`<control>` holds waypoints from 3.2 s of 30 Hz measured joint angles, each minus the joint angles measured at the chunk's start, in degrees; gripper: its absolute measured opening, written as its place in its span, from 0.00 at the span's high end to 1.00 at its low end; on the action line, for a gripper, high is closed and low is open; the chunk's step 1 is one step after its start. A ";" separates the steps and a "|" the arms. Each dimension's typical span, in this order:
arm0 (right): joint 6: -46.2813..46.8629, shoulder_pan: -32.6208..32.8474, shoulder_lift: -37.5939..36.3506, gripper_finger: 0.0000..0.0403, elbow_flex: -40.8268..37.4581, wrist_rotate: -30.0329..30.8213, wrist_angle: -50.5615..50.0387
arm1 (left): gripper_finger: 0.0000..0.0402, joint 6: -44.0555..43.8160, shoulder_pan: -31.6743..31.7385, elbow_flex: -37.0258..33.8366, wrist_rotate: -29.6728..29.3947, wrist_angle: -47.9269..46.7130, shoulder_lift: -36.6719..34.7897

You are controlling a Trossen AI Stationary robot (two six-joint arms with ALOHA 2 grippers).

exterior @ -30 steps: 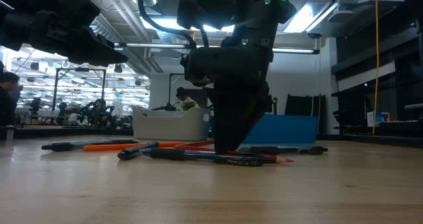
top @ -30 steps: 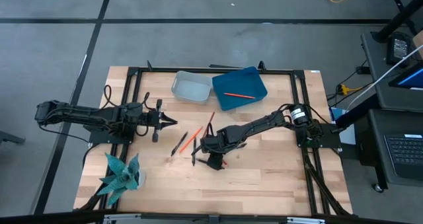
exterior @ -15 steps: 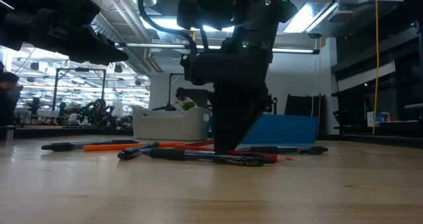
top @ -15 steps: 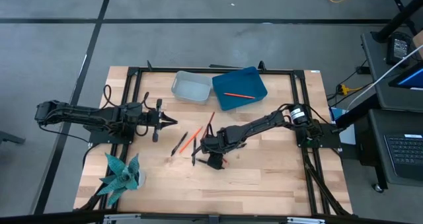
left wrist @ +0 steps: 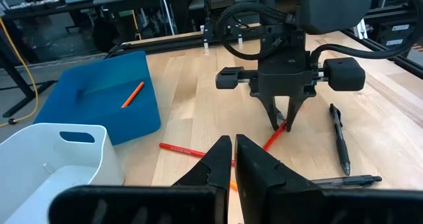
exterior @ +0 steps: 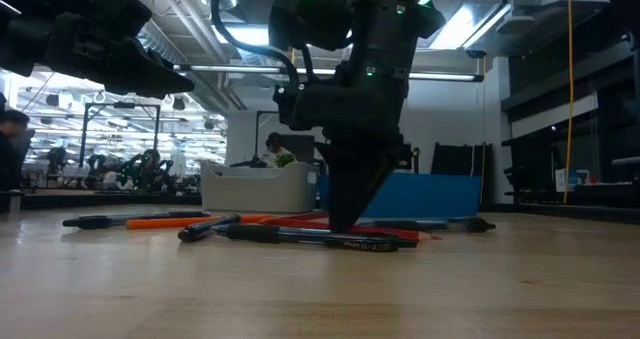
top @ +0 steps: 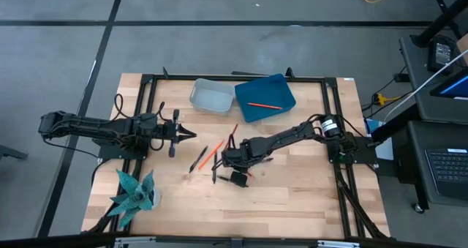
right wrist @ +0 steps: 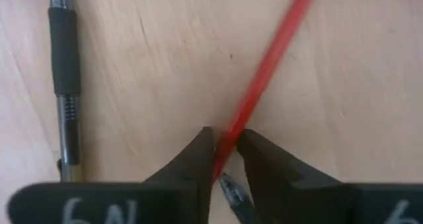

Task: Sort pens & pencils
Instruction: Put the red pencil into the blue bin

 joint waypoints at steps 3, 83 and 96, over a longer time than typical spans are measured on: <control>0.00 -0.02 0.00 0.84 -0.04 -0.32 0.10 | 0.97 0.00 -0.02 0.00 0.00 0.00 0.00; -8.70 -1.32 -1.14 0.94 15.82 0.87 -15.08 | 0.97 -0.07 0.01 0.00 -0.01 -0.07 0.00; -10.45 -2.99 -1.31 0.94 24.91 9.44 -28.26 | 0.97 -0.01 0.03 0.00 0.00 -0.08 0.00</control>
